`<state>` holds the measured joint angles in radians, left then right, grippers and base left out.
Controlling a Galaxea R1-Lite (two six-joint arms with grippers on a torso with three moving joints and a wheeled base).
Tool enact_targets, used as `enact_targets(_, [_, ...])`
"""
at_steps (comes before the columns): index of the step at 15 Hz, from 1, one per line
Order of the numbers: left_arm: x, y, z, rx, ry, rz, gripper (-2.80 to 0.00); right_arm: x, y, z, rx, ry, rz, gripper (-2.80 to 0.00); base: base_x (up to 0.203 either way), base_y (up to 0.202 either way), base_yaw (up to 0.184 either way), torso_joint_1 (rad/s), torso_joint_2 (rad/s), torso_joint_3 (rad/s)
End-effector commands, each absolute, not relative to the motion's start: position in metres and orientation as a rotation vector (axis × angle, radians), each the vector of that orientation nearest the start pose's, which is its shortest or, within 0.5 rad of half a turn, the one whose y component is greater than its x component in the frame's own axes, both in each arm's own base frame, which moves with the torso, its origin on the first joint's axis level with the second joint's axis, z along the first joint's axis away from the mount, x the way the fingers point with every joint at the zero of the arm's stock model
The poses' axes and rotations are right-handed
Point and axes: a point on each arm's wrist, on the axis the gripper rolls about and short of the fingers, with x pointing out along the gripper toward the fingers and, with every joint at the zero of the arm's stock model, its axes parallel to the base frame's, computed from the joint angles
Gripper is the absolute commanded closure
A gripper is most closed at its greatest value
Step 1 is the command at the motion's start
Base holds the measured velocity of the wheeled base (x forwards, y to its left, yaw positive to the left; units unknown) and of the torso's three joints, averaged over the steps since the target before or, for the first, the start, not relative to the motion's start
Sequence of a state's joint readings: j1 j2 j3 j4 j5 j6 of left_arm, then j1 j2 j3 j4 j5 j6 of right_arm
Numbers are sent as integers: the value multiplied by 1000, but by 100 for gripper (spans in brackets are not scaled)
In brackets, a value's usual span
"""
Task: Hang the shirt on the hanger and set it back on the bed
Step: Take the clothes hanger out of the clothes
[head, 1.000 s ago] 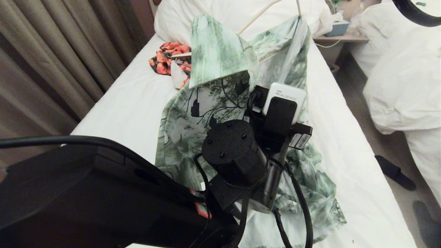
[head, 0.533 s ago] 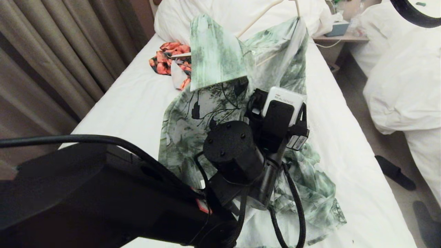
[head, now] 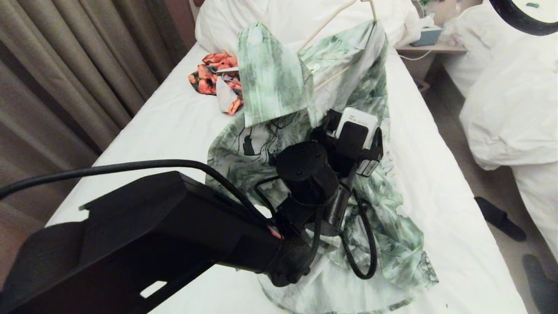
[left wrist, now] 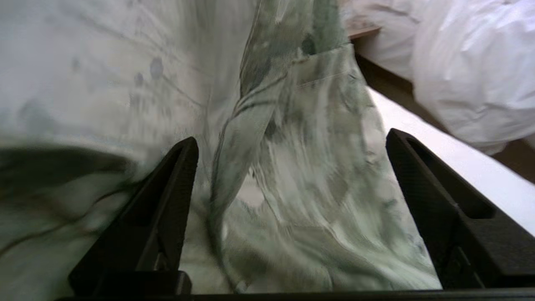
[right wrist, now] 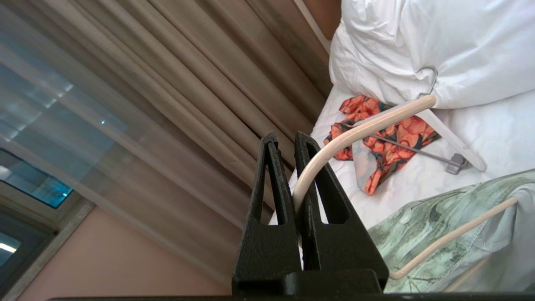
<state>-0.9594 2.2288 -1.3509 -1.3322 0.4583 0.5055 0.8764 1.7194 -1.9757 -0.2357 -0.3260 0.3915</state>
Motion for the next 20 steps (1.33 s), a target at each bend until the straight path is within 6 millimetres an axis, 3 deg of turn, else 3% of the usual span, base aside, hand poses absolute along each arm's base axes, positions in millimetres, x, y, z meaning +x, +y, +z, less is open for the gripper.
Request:
enact_targets(1, [270,-358,199,188,-473,-366,-280,187,213,462,662,-303,618,0,0,0,0,0,0,0])
enact_targets(20, [286,-361,237,176,-528,-356,-280,171,211,466,706,-260,662,0,0,0,0,0,0,0])
